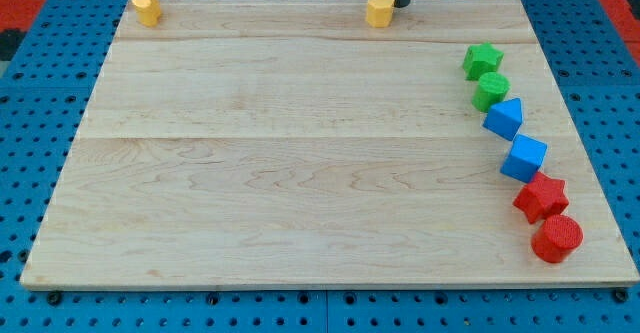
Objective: Move the hexagon to the top center
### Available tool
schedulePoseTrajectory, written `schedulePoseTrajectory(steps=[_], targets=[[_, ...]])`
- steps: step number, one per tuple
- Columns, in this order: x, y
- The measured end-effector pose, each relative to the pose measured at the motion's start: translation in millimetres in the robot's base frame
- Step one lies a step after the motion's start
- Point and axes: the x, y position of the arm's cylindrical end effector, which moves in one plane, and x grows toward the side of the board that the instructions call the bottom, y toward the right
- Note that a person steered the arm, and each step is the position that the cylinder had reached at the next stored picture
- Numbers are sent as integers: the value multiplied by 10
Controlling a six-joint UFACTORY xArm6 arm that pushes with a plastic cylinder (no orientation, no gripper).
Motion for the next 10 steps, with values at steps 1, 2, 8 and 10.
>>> schedulePoseTrajectory(steps=[1,2,8,10], targets=[[-1,350],[11,185],[944,-1558],[613,-1992]])
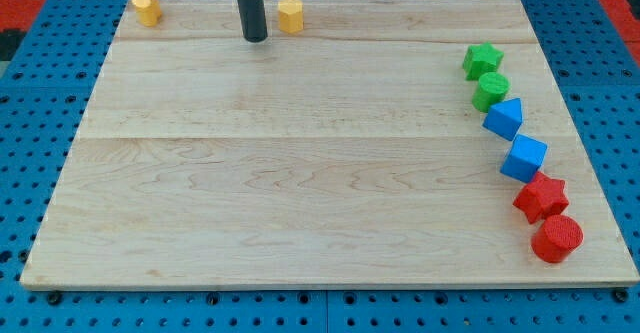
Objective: Move the hexagon to the top center
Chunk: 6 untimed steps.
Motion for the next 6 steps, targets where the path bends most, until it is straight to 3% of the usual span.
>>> schedulePoseTrajectory(steps=[2,4,6], targets=[[-315,311],[-201,264],[-173,831]])
